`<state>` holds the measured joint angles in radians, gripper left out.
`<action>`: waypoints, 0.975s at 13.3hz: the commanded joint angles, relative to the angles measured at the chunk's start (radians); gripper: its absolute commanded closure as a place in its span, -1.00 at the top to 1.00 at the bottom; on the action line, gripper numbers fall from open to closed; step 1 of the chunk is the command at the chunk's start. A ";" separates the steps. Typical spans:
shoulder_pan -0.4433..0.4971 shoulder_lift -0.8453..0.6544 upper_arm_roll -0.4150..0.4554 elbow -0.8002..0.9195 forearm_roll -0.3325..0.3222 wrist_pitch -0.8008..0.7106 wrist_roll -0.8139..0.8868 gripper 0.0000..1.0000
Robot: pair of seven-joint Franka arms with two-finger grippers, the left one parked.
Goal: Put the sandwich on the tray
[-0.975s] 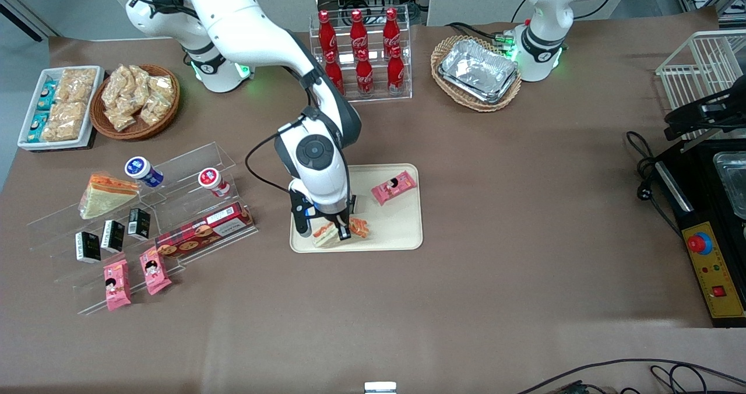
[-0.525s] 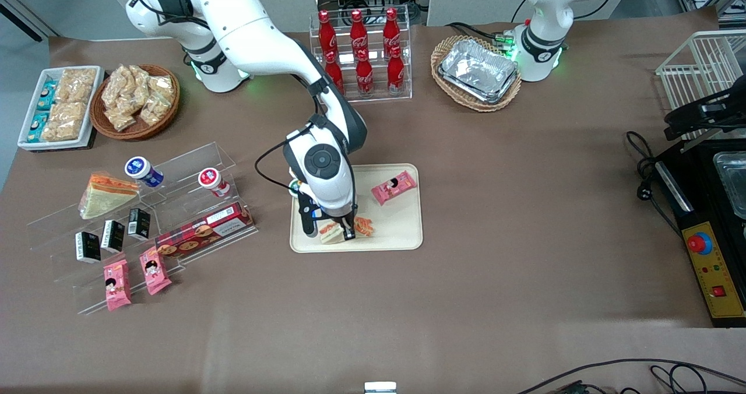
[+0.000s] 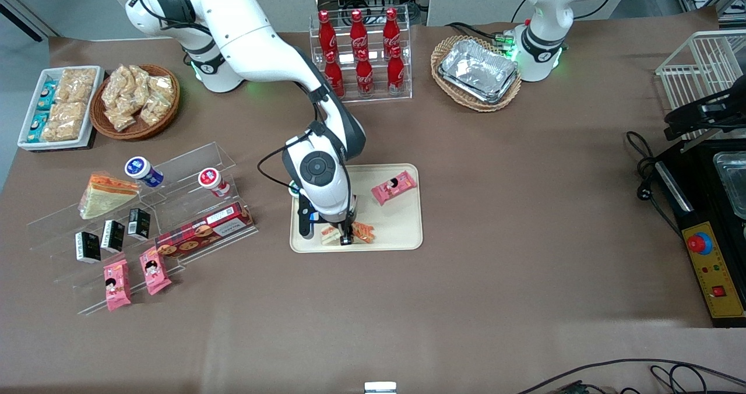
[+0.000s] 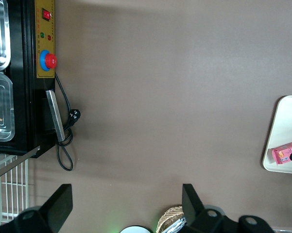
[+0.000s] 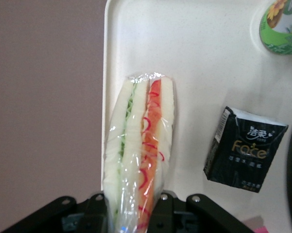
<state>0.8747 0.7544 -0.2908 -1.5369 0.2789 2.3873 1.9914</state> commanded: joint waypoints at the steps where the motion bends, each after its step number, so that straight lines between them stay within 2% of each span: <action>1: -0.017 0.049 -0.001 0.064 0.025 0.013 0.021 -0.50; 2: -0.022 0.059 -0.001 0.076 0.025 0.013 0.033 0.01; 3: -0.023 0.068 -0.001 0.080 0.025 0.027 0.046 0.87; 4: -0.023 0.068 -0.001 0.080 0.025 0.038 0.046 1.00; 8: -0.022 0.042 -0.002 0.080 0.023 0.033 0.047 1.00; 11: -0.068 -0.079 0.004 0.080 0.019 -0.147 -0.105 1.00; 13: -0.077 -0.173 0.001 0.077 0.014 -0.184 -0.177 1.00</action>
<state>0.8281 0.7181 -0.2990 -1.4481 0.2797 2.2987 1.9217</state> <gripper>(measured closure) 0.000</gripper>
